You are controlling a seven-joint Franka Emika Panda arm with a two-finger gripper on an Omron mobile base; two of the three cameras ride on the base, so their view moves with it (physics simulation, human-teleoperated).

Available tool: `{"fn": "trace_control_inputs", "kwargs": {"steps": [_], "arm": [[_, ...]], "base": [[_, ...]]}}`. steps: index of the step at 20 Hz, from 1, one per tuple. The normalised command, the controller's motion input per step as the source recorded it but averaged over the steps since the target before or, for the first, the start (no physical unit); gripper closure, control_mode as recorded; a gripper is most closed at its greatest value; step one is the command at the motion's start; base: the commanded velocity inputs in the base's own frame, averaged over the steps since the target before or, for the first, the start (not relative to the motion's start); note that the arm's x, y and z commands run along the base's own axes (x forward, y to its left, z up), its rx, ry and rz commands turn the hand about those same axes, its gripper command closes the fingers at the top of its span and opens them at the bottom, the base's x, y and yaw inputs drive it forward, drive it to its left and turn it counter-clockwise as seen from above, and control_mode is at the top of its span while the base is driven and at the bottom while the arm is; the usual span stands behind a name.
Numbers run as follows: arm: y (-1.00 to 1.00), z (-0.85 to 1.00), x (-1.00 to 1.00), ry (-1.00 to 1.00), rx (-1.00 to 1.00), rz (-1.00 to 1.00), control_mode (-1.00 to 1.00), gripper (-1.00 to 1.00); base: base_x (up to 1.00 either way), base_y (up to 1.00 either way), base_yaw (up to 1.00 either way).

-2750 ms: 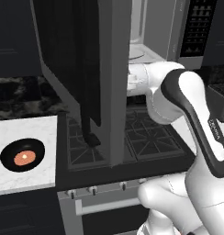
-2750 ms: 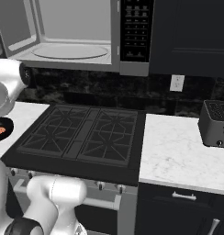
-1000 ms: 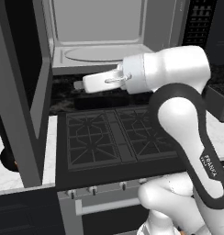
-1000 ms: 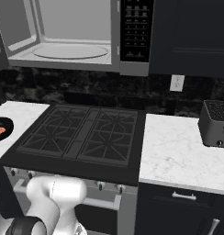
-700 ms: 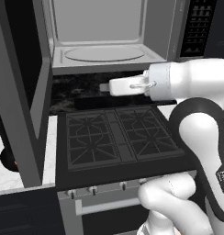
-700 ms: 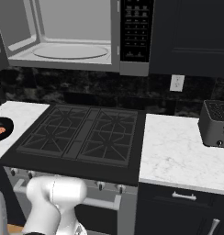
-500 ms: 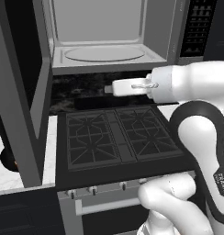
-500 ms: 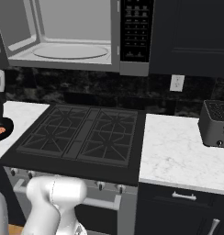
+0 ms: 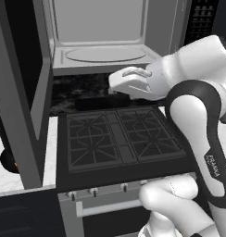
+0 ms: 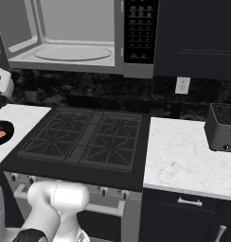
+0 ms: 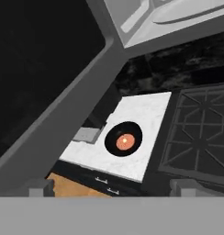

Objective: Open the microwave, place the bowl with waffle inside the microwave, then close the microwave door and turn it on.

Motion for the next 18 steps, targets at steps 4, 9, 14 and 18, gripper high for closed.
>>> {"fn": "trace_control_inputs", "kwargs": {"steps": [4,9,14,18], "arm": [[-0.08,-0.71,0.07,0.19,-0.13,-0.13,-1.00,-1.00],[-0.01,-0.90,0.37,0.05,-0.06,-0.05,-1.00,-1.00],[0.00,-0.92,0.76,0.07,0.00,0.00,-1.00,-1.00],[0.00,-0.73,0.80,0.15,0.00,0.00,-1.00,-1.00]], "base": [[0.00,0.00,0.00],[0.00,0.00,0.00],[0.00,0.00,0.00],[0.00,0.00,0.00]]}}
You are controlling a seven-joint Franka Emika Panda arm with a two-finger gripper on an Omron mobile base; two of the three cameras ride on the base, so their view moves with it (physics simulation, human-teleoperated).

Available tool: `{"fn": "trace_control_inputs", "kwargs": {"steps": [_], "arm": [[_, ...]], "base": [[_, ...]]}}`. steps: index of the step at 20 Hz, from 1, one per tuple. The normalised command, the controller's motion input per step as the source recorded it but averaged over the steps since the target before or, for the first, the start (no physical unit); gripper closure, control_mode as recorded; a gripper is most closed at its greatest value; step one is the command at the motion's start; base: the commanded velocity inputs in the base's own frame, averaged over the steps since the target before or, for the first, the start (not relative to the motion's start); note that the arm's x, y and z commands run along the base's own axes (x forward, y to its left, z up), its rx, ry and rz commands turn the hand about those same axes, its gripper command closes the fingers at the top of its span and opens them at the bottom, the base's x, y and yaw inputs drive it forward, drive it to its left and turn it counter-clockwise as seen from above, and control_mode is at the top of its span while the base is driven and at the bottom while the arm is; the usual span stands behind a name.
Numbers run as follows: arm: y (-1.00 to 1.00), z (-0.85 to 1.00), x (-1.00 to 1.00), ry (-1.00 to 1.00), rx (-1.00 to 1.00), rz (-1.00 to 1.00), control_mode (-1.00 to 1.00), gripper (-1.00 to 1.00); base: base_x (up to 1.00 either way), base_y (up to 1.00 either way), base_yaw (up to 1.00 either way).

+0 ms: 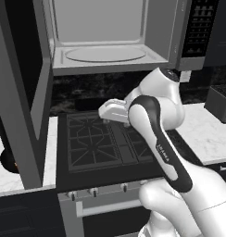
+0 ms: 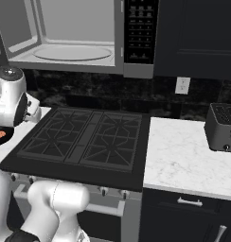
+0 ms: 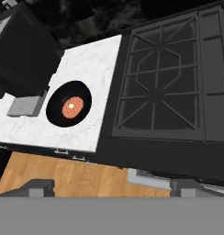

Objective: Open the microwave, place the bowl with waffle inside the microwave, then close the microwave door and turn it on.

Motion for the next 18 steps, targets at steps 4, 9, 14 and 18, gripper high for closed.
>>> {"fn": "trace_control_inputs", "kwargs": {"steps": [4,9,14,18], "arm": [[0.11,-0.47,0.59,0.20,0.00,0.00,-1.00,-1.00],[0.43,-0.18,0.45,0.23,-0.01,0.00,-1.00,-1.00],[0.48,-0.28,0.24,0.05,0.00,0.00,-1.00,-1.00],[0.45,-0.51,0.19,0.00,0.00,0.00,-1.00,-1.00]], "base": [[0.00,0.00,0.00],[0.00,0.00,0.00],[0.00,0.00,0.00],[0.00,0.00,0.00]]}}
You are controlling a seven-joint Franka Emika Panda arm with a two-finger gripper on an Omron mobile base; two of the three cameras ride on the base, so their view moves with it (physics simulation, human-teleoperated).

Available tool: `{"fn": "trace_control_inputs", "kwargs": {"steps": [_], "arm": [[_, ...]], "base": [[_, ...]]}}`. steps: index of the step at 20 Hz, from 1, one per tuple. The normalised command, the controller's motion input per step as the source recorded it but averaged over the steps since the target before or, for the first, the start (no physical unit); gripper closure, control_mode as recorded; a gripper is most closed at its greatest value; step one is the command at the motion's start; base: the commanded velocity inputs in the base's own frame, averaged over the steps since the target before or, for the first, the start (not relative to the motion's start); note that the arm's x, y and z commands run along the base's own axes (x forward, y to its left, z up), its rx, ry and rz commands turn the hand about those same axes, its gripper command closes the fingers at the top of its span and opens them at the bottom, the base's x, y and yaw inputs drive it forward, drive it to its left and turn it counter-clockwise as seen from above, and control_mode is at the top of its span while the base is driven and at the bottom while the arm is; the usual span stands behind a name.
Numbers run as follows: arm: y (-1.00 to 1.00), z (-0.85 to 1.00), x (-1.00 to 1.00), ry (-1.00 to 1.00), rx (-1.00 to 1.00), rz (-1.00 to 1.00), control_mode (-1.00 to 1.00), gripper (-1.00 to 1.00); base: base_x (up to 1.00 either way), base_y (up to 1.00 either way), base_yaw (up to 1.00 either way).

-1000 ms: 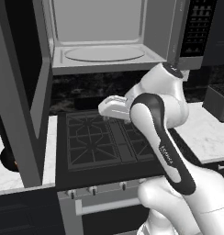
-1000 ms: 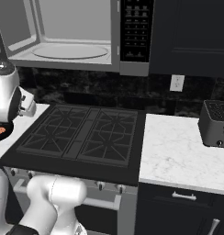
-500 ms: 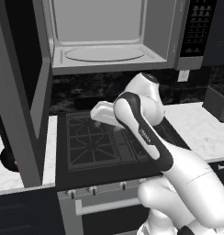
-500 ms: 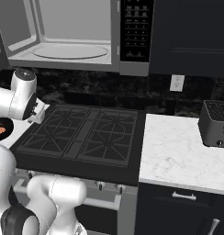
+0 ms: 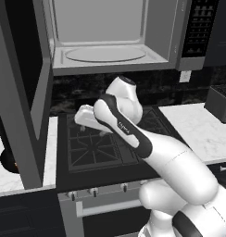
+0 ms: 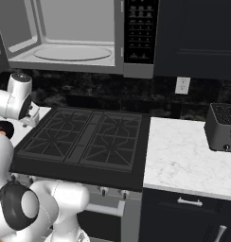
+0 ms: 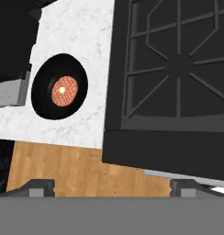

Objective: Open the microwave, place the bowl with waffle inside the microwave, then close the microwave door and turn it on.

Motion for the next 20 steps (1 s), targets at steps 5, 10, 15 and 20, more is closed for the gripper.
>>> {"fn": "trace_control_inputs", "kwargs": {"steps": [5,10,15,20], "arm": [[0.37,-0.53,0.13,-0.06,0.09,0.00,-1.00,-1.00],[0.44,-0.32,0.10,-0.01,0.08,0.00,-1.00,-1.00],[0.50,-0.07,0.18,0.00,0.00,0.00,-1.00,-1.00],[0.38,0.00,0.18,0.03,0.00,0.00,-1.00,-1.00]], "base": [[0.00,0.00,0.00],[0.00,0.00,0.00],[0.00,0.00,0.00],[0.00,0.00,0.00]]}}
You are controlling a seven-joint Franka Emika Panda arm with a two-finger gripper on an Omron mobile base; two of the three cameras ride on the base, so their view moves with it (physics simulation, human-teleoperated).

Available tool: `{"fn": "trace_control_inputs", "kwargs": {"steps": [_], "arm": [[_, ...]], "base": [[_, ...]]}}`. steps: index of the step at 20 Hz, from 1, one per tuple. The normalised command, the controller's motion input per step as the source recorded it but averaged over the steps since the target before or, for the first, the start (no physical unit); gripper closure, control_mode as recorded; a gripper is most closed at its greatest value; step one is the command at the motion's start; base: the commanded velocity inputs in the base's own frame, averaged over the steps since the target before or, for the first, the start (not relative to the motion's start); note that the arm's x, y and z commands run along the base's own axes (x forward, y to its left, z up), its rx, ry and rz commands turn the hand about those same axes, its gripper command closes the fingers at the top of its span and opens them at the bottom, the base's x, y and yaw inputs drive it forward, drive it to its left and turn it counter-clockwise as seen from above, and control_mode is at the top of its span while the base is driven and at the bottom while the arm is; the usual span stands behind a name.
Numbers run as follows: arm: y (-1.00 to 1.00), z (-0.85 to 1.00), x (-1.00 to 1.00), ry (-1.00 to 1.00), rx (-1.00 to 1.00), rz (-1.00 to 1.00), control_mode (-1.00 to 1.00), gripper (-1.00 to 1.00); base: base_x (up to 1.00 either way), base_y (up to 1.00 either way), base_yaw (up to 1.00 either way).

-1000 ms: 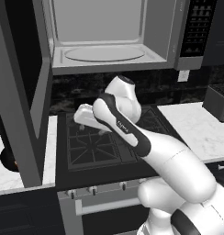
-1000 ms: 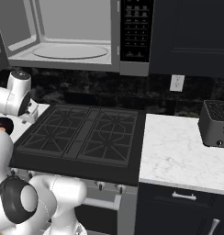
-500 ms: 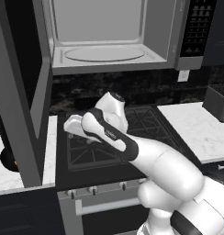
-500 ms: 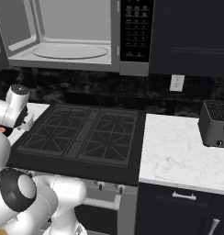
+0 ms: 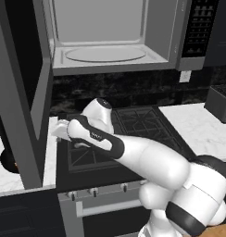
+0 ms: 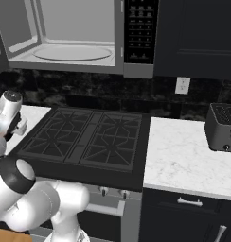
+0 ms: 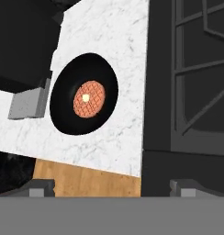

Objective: Open the microwave, place the bowl with waffle inside the microwave, then close the microwave door and turn it on.

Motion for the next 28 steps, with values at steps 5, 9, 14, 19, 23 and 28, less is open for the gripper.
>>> {"fn": "trace_control_inputs", "kwargs": {"steps": [5,9,14,19,23,28], "arm": [[0.29,-0.13,0.18,0.02,0.00,0.00,-1.00,-1.00],[0.27,-0.34,0.31,0.00,0.00,0.00,-1.00,-1.00],[0.25,-0.34,0.45,0.00,0.00,0.00,-1.00,-1.00],[0.26,-0.24,0.42,0.03,0.00,0.00,-1.00,-1.00],[0.24,-0.11,0.37,0.12,-0.04,0.00,-1.00,-1.00],[0.20,0.00,0.20,0.18,-0.07,0.00,-1.00,-1.00]], "base": [[0.00,0.00,0.00],[0.00,0.00,0.00],[0.00,0.00,0.00],[0.00,0.00,0.00],[0.00,0.00,0.00],[0.00,0.00,0.00]]}}
